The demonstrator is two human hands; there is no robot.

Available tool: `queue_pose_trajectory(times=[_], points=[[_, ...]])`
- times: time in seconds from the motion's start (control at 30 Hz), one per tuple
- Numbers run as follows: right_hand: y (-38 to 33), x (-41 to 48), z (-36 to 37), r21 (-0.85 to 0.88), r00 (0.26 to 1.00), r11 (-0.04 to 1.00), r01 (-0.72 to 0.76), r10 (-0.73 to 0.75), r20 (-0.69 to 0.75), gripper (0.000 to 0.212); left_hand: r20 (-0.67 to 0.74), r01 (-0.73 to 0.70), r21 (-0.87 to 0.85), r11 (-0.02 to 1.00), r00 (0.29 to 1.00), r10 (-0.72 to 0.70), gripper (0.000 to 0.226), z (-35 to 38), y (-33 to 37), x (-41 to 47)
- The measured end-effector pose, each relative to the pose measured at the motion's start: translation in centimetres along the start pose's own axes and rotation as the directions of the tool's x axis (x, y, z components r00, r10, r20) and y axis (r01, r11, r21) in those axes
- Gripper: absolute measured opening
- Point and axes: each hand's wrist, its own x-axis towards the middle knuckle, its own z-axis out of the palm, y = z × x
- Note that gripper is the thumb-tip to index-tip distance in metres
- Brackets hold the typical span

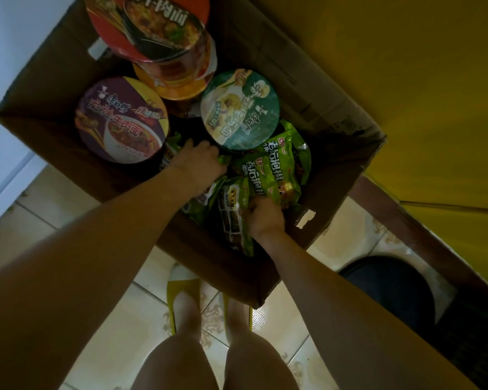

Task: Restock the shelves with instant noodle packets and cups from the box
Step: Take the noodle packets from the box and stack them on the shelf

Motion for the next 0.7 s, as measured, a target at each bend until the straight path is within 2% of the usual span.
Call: queue_pose_trajectory(times=[0.13, 0.2, 0.33, 0.43, 0.5, 0.57, 0.7], points=[[-0.3, -1.3, -0.5, 0.006, 0.999, 0.999, 0.041, -0.041, 0.021, 0.028, -0.005, -0.056, -0.02, 0.998, 0.998, 0.056, 0.062, -0.2, 0.4, -1.9], [-0.5, -2.3, -0.5, 0.017, 0.997, 0.997, 0.073, -0.073, 0.016, 0.021, -0.007, -0.062, -0.03, 0.998, 0.998, 0.062, 0.058, -0.4, 0.5, -3.0], [-0.6, -5.1, -1.1, -0.002, 0.989, 0.989, 0.148, -0.148, -0.028, 0.024, -0.053, -0.055, -0.058, 0.997, 0.997, 0.052, 0.054, -1.7, 0.1, -5.7], [-1.3, -7.1, -2.8, 0.032, 0.982, 0.986, 0.165, -0.161, -0.095, 0.023, -0.13, -0.047, -0.165, 0.985, 0.991, 0.026, 0.052, -3.8, -0.3, -7.7], [-2.1, -8.1, -4.5, 0.022, 0.978, 0.984, 0.175, -0.171, -0.12, 0.036, -0.184, -0.04, -0.238, 0.97, 0.983, -0.005, 0.051, -5.2, -0.5, -9.1], [-3.2, -9.4, -6.3, 0.001, 0.974, 0.982, 0.187, -0.185, -0.131, 0.044, -0.227, -0.022, -0.339, 0.941, 0.972, -0.059, 0.049, -6.4, -0.8, -10.7], [-5.1, -12.9, -9.4, -0.044, 0.961, 0.973, 0.227, -0.231, -0.152, 0.044, -0.281, 0.026, -0.497, 0.867, 0.941, -0.189, 0.053, -8.4, -1.4, -15.2]])
